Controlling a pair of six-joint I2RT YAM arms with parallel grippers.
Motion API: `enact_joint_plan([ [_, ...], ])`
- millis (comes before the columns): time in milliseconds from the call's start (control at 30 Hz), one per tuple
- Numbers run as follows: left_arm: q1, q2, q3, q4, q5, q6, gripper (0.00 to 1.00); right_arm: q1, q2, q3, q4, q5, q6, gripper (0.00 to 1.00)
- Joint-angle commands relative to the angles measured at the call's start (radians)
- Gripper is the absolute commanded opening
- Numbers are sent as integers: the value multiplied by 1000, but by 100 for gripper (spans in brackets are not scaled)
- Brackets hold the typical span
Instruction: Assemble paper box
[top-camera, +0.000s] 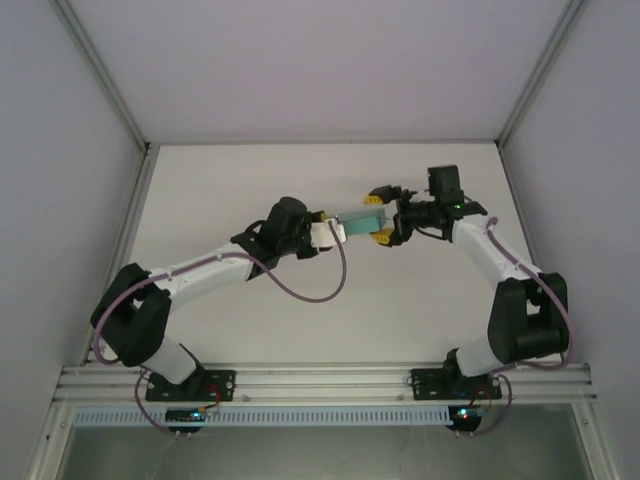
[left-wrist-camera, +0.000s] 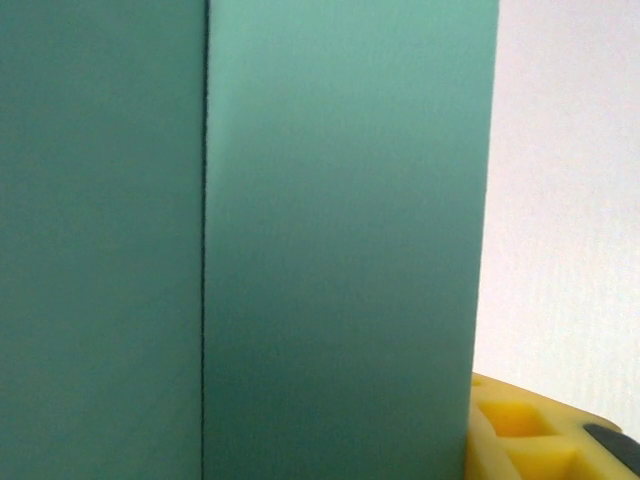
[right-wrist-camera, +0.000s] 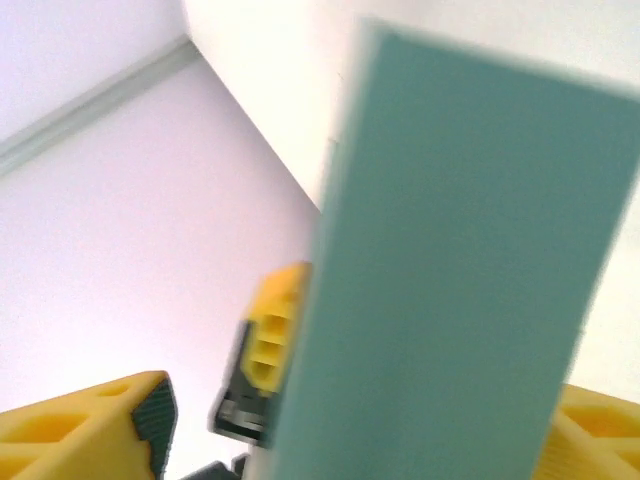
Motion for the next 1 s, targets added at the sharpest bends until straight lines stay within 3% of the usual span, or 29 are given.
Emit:
enact_joint_plan([
  [0, 15, -40, 68, -172, 38, 22, 27, -85, -53, 21, 47, 108, -168, 99],
  [100, 40, -36, 98, -317, 74, 36, 29, -122, -105, 67, -17, 238, -476, 99],
  [133, 53, -30, 115, -393, 116, 50, 35, -128, -125, 88, -69, 308, -611, 99],
  [233, 95, 12, 189, -593, 266, 103, 34, -131, -197, 83, -91, 412, -965, 99],
  [300, 111, 54, 247, -668, 262, 62, 32, -136, -259, -3, 11, 370, -1082, 100],
  [400, 124, 119, 314, -761, 249, 31, 33, -140, -339, -130, 171, 146, -1313, 99],
  [433, 125, 140, 333, -784, 247, 28, 33, -125, -353, -129, 143, 127, -1374, 99],
  [600, 125, 230, 380, -862, 264, 25, 34, 18, -301, -4, -208, 264, -1662, 97],
  [800, 127, 298, 402, -833, 286, 14, 34, 188, -147, 87, -400, 456, -1759, 80],
  [967, 129, 349, 432, -863, 271, 14, 34, 242, 14, 182, -493, 509, -1774, 77],
])
